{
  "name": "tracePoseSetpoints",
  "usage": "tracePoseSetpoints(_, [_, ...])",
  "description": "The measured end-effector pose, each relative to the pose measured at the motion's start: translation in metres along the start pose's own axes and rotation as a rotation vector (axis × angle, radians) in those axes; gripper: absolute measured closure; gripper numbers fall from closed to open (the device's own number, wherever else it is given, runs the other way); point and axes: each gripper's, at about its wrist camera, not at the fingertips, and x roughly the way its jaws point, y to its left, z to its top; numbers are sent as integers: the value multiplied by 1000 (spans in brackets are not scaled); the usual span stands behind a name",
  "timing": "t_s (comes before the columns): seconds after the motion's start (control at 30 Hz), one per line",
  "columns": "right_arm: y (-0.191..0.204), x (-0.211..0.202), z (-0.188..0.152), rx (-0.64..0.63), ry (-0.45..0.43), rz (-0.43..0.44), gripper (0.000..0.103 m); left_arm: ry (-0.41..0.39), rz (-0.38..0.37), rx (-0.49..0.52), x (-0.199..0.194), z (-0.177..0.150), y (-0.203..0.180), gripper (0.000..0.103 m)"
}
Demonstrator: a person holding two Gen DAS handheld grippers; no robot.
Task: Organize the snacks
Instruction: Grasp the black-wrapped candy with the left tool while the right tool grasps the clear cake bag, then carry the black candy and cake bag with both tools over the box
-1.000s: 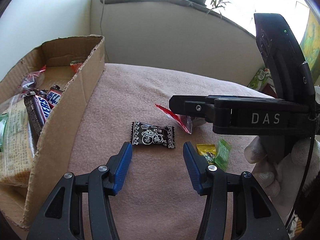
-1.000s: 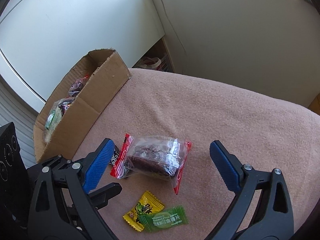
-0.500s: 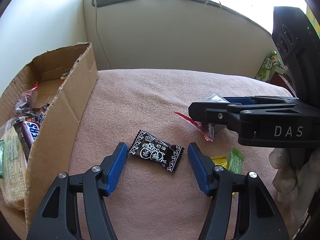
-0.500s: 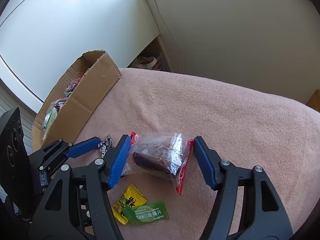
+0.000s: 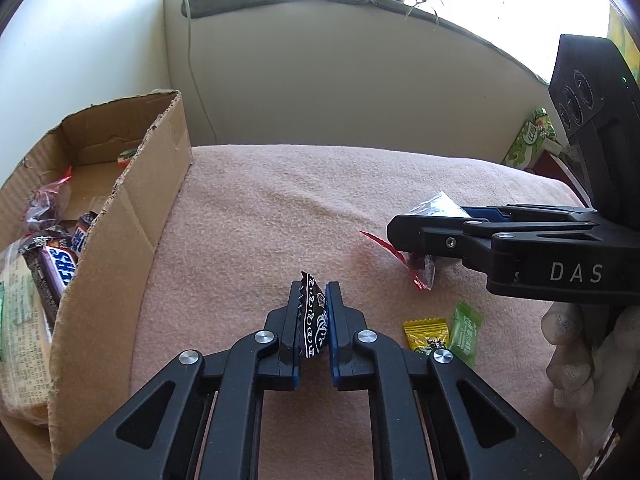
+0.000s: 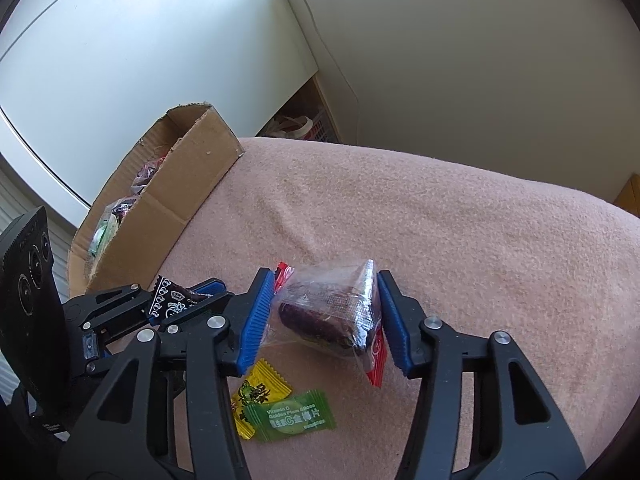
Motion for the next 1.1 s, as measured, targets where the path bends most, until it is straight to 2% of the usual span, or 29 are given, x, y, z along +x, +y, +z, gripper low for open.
tracePoseSetpoints(0.3, [2,-13,-4,-2,-30,-4,51,-32,-46,-22,-13,-1,6,94])
tracePoseSetpoints(0.77, [20,-41,-6,-19,-78,-3,51,-107,-115,-41,-59,-8,13,94])
tracePoseSetpoints(1.1, [46,-60,-5,-46,-112,-10,51,-169,-117,-39,-95,-15,23,94])
